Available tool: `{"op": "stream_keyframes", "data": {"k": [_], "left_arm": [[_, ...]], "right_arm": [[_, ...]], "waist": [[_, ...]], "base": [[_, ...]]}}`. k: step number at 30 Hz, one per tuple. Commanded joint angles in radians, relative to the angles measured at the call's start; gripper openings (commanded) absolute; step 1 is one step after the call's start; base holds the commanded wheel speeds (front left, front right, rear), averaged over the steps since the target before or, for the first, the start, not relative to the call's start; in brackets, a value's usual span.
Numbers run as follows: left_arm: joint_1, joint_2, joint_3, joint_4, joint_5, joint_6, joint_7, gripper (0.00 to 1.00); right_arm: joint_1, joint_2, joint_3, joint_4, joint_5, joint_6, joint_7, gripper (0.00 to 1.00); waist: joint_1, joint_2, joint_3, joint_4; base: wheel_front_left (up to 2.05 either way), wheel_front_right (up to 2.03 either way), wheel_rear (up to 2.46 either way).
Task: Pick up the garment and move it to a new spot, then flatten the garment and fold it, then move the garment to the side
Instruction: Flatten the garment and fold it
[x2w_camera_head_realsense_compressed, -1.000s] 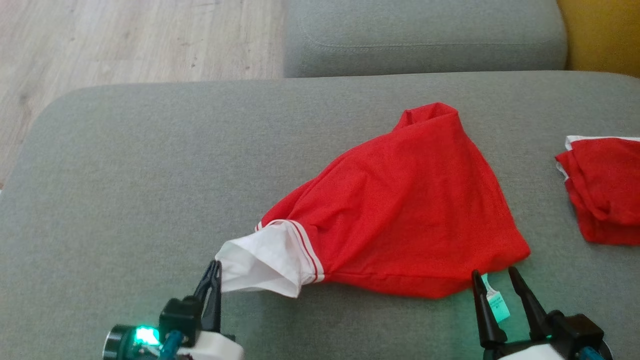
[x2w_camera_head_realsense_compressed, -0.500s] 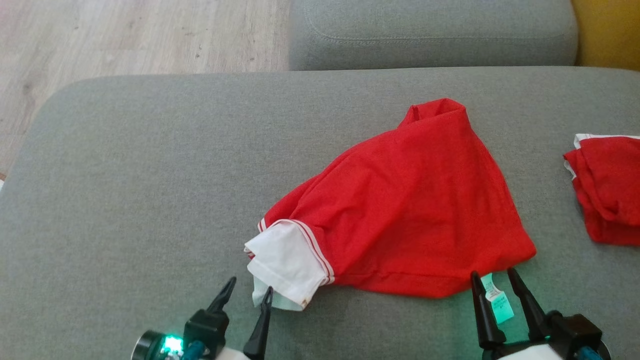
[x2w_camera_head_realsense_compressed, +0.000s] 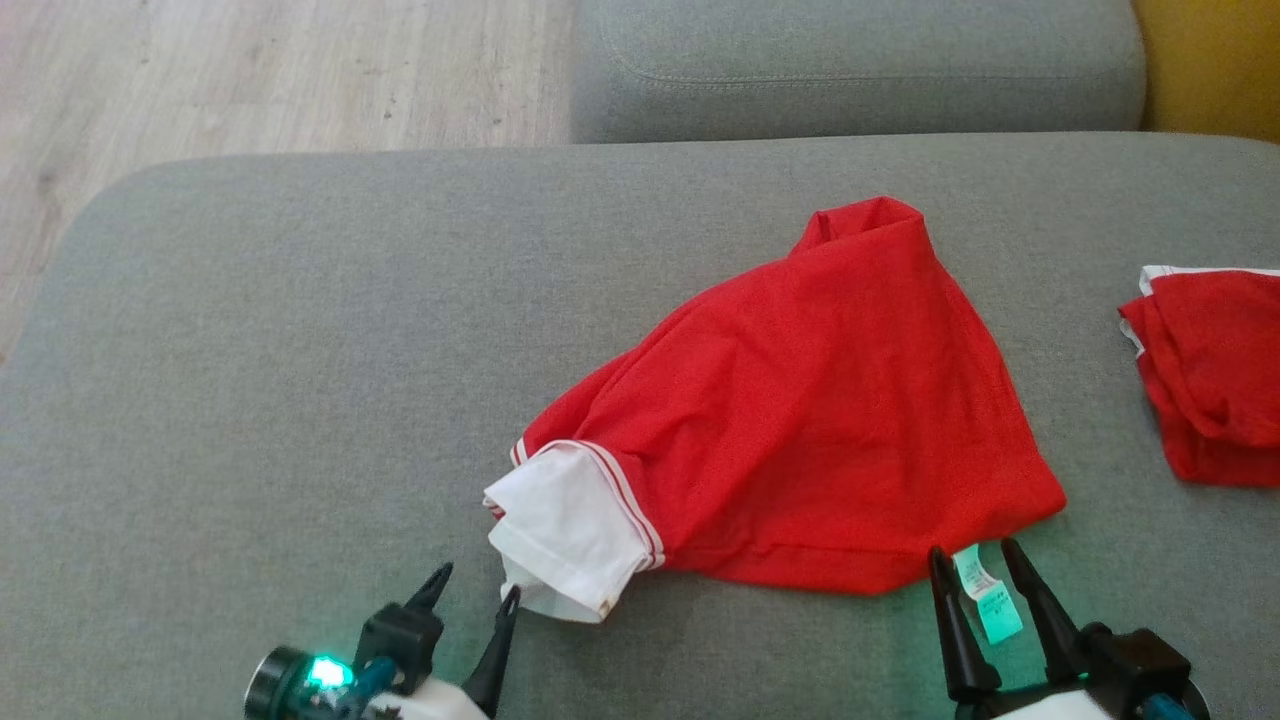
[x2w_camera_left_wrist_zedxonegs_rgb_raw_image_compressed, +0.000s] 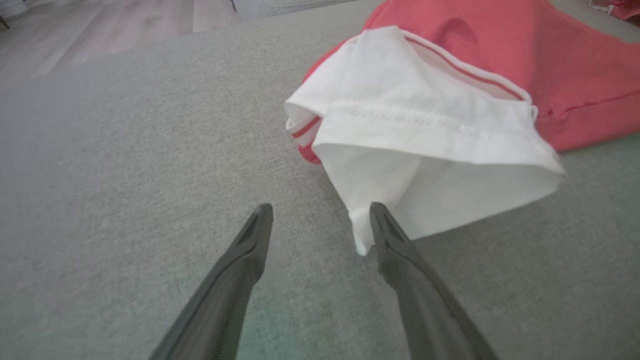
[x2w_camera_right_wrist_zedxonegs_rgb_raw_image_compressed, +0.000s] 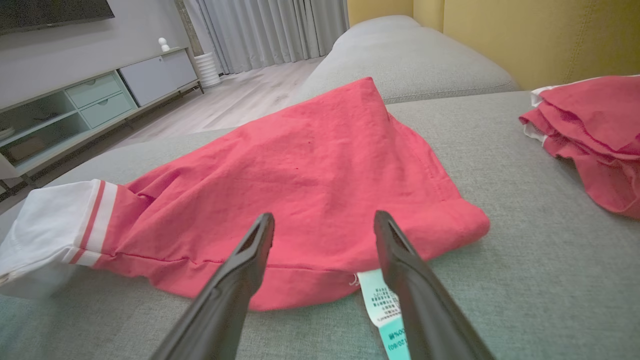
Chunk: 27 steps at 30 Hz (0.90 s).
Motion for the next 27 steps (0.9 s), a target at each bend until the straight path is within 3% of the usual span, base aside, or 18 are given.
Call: {"op": "stream_keyframes", "data": {"k": [1,10,13,14,15,17,18,23,27], "left_arm": [[-0.065,0.002,0.032,-0.009,-0.001,-0.007,-0.019,1.00],[-0.165,-0.060,-0.007,0.165,-0.010,-0.119,-0.082,1.00],[-0.185,-0.081,-0.014,0.206,-0.012,-0.138,-0.107,1.00],[-0.190,-0.085,-0.016,0.218,-0.011,-0.141,-0.114,0.96],[-0.195,-0.089,-0.019,0.228,-0.010,-0.145,-0.122,0.75],[-0.204,-0.095,-0.022,0.246,-0.006,-0.150,-0.140,0.11],[-0.206,-0.096,-0.024,0.253,-0.005,-0.152,-0.151,0.00],[-0.192,-0.094,-0.015,0.261,-0.010,-0.138,-0.183,0.00],[-0.161,-0.071,0.006,0.220,-0.004,-0.087,-0.205,0.00]], "right_arm": [[-0.039,-0.021,0.026,-0.023,0.005,-0.001,-0.011,1.00],[-0.045,-0.042,0.036,-0.021,0.010,-0.001,-0.011,1.00],[-0.045,-0.047,0.035,-0.022,0.010,-0.001,-0.011,1.00],[-0.045,-0.048,0.035,-0.022,0.010,-0.001,-0.011,1.00],[-0.046,-0.049,0.035,-0.022,0.010,-0.001,-0.011,1.00],[-0.046,-0.049,0.034,-0.023,0.010,-0.001,-0.011,1.00],[-0.046,-0.049,0.033,-0.023,0.010,-0.001,-0.011,1.00],[-0.040,-0.044,0.026,-0.023,0.009,-0.001,-0.011,1.00],[-0.035,-0.036,0.018,-0.023,0.009,-0.001,-0.011,1.00]], "waist": [[0.0000,0.0000,0.002,-0.002],[0.0000,0.0000,0.016,-0.019],[0.0000,0.0000,0.018,-0.024],[0.0000,0.0000,0.019,-0.026],[0.0000,0.0000,0.020,-0.027],[0.0000,0.0000,0.021,-0.030],[0.0000,0.0000,0.021,-0.031],[0.0000,0.0000,0.017,-0.029],[0.0000,0.0000,0.009,-0.018]], "base": [[0.00,0.00,0.00],[0.00,0.00,0.00],[0.00,0.00,0.00],[0.00,0.00,0.00],[0.00,0.00,0.00],[0.00,0.00,0.00],[0.00,0.00,0.00],[0.00,0.00,0.00],[0.00,0.00,0.00]]}}
